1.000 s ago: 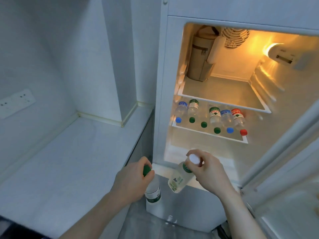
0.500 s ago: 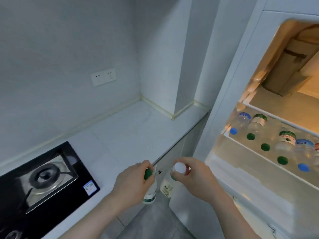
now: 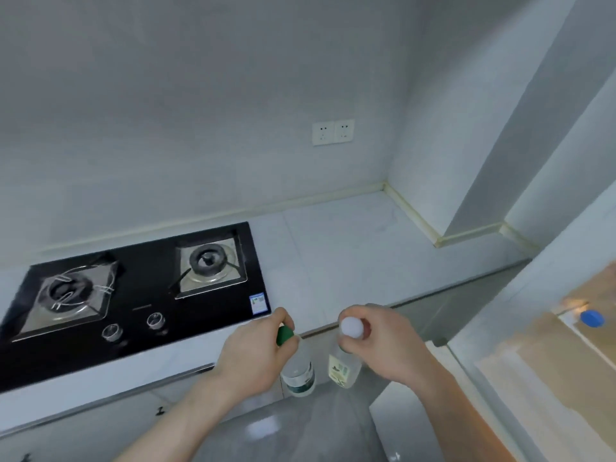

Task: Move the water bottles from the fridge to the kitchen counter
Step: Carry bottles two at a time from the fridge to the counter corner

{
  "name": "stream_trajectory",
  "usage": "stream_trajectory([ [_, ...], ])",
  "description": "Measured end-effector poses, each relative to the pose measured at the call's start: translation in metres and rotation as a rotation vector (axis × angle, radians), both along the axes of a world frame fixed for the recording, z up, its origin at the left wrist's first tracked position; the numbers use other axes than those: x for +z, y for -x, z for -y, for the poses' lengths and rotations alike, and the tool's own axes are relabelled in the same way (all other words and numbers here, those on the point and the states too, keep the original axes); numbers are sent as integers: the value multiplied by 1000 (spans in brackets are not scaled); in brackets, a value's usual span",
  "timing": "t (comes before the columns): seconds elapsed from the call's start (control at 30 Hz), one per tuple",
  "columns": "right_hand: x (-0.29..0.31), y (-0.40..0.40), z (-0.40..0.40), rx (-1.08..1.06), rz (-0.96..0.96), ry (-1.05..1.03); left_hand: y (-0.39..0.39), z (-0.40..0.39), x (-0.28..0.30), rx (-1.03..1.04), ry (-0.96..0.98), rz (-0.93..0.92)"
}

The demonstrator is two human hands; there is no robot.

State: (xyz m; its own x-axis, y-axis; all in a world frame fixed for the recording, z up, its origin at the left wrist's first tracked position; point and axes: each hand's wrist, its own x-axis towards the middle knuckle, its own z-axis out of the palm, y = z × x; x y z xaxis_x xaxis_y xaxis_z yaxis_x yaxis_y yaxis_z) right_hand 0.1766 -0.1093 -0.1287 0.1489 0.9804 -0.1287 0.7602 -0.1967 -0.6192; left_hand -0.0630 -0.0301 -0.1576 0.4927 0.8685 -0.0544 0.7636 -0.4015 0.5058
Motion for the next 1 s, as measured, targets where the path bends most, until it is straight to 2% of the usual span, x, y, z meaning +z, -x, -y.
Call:
stream_trajectory([
  [0.2, 3, 79, -46, 166, -22, 20, 84, 7, 6, 188, -15, -31],
  [0.5, 15, 261, -96, 457, 0, -34, 260, 28, 19, 441, -88, 7],
  [0.83, 21, 466, -115, 720, -4, -61, 443, 69, 22, 665, -124, -27],
  [1.0, 23, 543, -115, 852, 9, -50, 508, 96, 21, 775, -122, -28],
])
